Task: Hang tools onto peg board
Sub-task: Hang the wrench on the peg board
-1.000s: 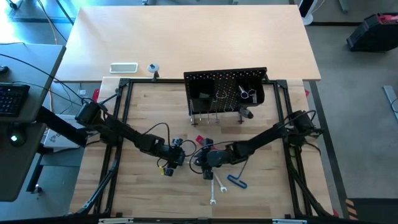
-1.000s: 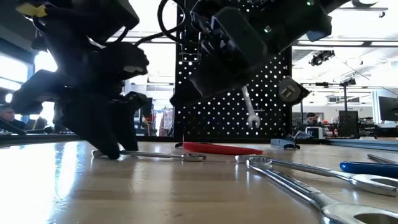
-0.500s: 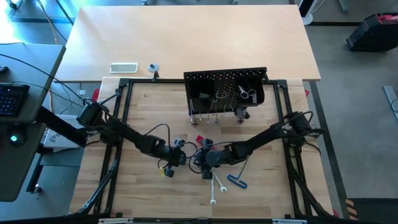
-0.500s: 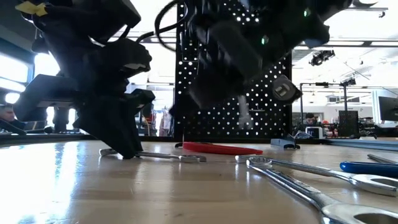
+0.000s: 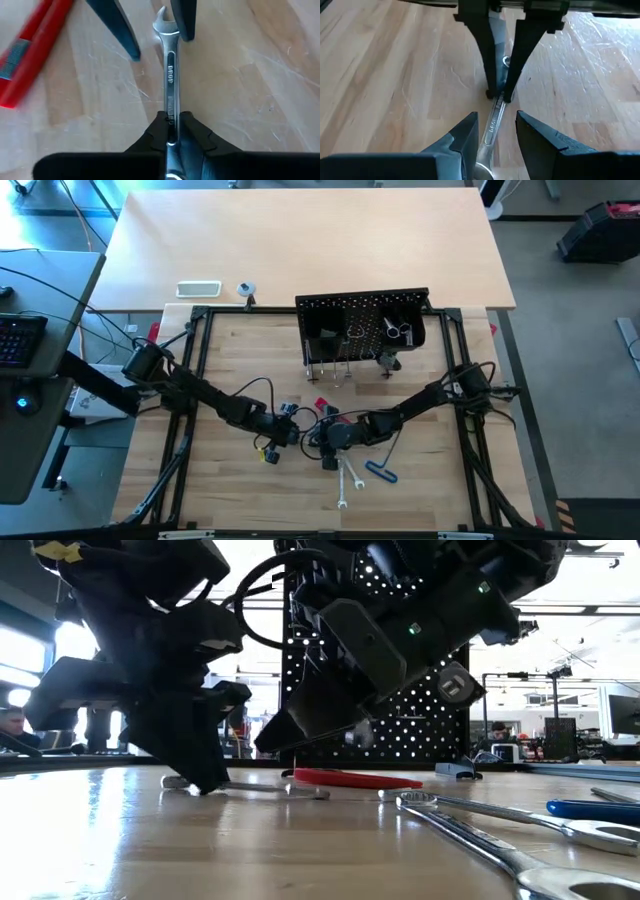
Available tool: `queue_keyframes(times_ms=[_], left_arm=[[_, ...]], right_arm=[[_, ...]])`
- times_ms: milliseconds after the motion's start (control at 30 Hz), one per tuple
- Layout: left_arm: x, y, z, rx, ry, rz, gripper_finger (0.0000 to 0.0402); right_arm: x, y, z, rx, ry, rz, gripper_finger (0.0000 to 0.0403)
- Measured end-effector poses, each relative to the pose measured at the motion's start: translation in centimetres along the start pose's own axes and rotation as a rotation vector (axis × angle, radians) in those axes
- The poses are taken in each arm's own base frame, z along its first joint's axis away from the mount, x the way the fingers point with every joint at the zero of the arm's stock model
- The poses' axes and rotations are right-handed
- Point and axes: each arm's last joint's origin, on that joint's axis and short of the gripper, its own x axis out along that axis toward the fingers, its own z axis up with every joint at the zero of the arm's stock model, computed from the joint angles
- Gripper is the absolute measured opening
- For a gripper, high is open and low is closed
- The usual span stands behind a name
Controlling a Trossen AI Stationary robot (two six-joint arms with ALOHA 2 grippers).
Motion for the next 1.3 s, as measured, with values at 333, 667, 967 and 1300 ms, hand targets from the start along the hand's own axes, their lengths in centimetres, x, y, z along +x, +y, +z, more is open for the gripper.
queue_keyframes(times_ms=[333, 667, 967, 1300], left_arm=[[-1.1, 0.5, 0.3, -0.013, -0.009, 0.004, 0.0004], [-1.1, 0.6, 0.3, -0.023, -0.013, 0.001, 0.0002], [-1.2, 0.6, 0.4, -0.023, -0.017, 0.002, 0.0001], [-1.2, 0.8, 0.4, -0.026, -0.020, 0.007, 0.0000]], right_arm=[[0.1, -0.3, 0.0, 0.010, 0.007, -0.004, 0.0127], [0.2, -0.6, 0.1, 0.043, 0.017, 0.039, 0.0127], [0.3, -1.2, 0.0, 0.083, 0.030, 0.032, 0.0127], [3.4, -0.8, 0.1, 0.070, 0.164, 0.038, 0.0126]])
